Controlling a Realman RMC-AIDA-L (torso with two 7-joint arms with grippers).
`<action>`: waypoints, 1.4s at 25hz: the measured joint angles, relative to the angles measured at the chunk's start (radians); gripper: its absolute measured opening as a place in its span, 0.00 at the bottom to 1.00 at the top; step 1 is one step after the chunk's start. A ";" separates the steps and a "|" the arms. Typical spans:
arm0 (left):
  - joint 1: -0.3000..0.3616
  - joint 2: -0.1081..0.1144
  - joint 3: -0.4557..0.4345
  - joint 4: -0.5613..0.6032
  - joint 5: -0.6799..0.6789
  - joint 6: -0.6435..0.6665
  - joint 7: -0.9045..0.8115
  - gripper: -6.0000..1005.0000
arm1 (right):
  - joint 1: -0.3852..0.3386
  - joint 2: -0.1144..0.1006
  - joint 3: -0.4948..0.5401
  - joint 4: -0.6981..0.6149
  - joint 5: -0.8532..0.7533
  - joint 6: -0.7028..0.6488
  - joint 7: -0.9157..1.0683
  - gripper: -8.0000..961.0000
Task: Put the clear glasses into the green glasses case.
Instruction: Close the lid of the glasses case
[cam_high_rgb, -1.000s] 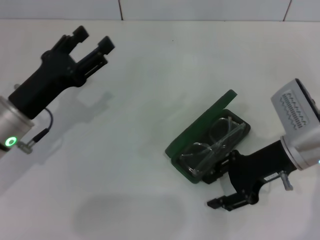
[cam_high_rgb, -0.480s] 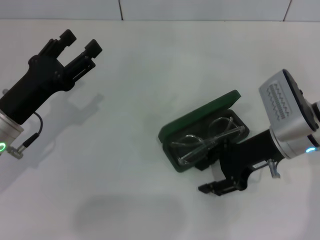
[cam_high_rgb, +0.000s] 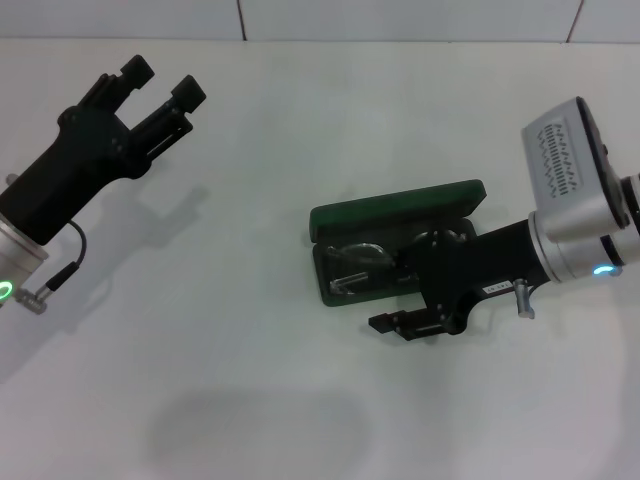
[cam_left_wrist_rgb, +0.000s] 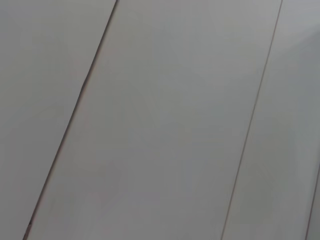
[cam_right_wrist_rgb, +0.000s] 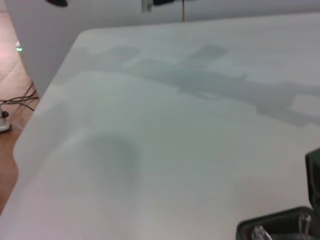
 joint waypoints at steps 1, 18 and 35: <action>0.000 0.000 0.000 -0.001 0.000 -0.001 0.003 0.88 | -0.006 0.000 0.001 -0.010 0.001 -0.009 -0.001 0.60; -0.076 -0.045 -0.135 -0.030 0.077 -0.165 -0.002 0.88 | -0.261 -0.048 0.159 -0.185 0.038 -0.295 -0.129 0.60; -0.341 -0.068 -0.014 -0.024 0.341 -0.345 -0.306 0.88 | -0.233 -0.075 0.232 -0.190 -0.096 -0.358 -0.180 0.60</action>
